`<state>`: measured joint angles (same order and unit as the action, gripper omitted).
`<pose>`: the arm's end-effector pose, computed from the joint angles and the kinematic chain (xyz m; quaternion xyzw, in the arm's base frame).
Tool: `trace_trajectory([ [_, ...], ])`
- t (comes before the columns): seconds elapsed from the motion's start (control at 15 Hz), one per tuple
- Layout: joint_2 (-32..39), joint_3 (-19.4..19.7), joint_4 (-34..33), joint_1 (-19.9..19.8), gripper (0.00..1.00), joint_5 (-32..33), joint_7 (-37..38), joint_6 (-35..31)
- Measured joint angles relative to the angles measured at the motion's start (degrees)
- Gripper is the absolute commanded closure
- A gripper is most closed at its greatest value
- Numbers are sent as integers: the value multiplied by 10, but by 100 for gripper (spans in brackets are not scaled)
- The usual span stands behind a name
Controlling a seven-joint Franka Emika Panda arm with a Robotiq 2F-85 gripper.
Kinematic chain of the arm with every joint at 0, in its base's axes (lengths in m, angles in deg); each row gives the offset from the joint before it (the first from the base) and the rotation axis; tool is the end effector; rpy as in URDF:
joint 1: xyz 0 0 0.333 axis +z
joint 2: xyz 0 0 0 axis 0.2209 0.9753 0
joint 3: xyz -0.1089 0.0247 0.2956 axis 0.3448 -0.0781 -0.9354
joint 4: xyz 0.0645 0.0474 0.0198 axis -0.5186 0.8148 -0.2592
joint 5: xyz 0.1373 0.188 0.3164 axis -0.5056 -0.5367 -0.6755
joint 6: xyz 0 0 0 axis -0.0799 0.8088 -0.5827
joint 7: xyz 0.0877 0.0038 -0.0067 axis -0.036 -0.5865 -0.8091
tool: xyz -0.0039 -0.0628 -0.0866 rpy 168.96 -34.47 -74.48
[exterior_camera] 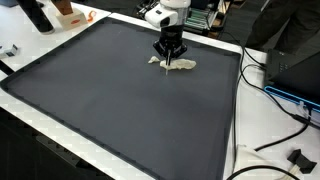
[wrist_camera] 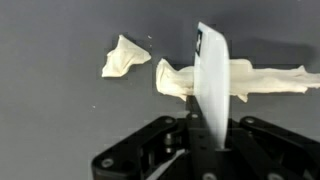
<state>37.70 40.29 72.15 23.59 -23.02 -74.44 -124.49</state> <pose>0.5068 0.1673 0.2235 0.9876 0.1517 0.0378 0.0112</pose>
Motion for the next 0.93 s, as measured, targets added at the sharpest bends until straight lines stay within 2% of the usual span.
trace_trajectory([
  [0.67, -21, 9, 59, 4, 99, 11, -19, -77],
  [0.93, -40, 18, 89, 14, 99, 25, -12, -77],
])
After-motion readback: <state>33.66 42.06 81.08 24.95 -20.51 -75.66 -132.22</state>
